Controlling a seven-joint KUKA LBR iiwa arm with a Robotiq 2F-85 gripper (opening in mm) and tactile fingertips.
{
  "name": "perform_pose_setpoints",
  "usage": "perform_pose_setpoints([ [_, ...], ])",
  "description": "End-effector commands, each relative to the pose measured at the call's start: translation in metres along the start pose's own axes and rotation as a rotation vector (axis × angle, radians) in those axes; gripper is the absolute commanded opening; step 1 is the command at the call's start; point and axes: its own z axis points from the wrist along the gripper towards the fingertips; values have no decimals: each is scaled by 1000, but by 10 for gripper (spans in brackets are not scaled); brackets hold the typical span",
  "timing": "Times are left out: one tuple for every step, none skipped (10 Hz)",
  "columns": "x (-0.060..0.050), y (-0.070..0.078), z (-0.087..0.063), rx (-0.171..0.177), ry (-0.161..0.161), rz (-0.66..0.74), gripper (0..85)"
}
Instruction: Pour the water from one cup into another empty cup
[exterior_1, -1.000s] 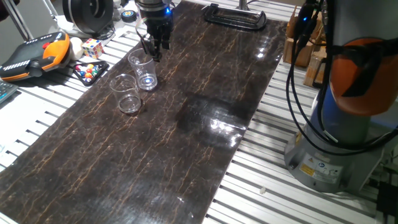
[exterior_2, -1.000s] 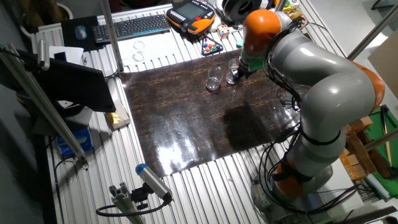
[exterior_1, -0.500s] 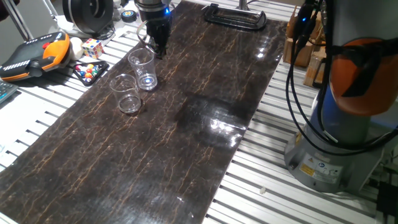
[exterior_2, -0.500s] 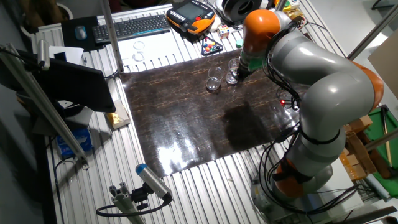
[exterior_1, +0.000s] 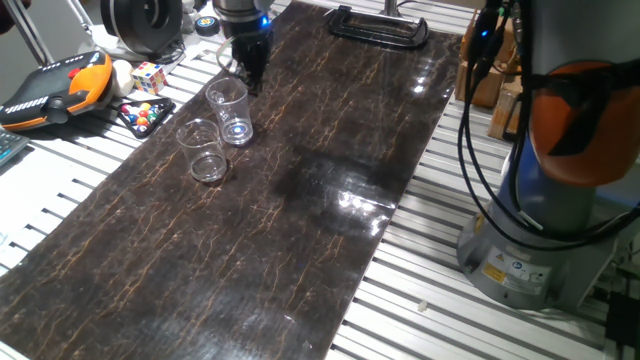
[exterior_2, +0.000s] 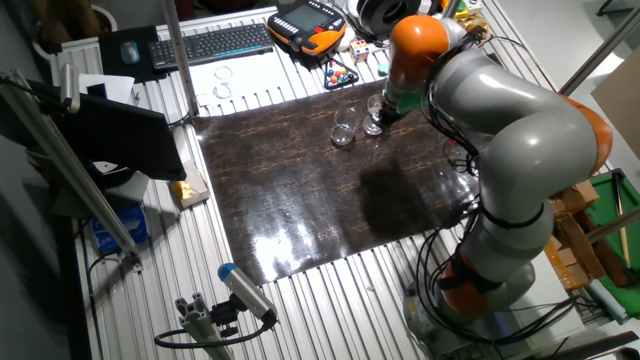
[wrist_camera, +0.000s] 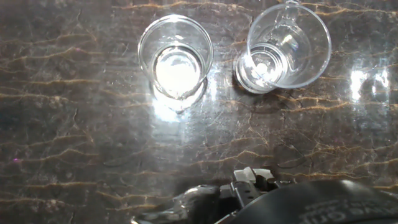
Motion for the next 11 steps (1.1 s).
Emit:
perform_pose_setpoints([
  [-4,1,4,6,-3,2,7],
  [-7,2,8,14,-3,5,7],
  [-11,2,12,15,3,16,7],
  [-16,2,17,15,11,29,7],
  [-20,0,23,12,20,47,7],
  [-26,-1,30,-9,35,79,7],
  [-29,-1,36,-12,32,93,7],
  [-30,-4,38,-3,26,95,7],
  [-32,-7,39,-7,26,97,7],
  [-32,-7,40,-7,21,97,7],
  [-32,-7,39,-4,17,103,7],
])
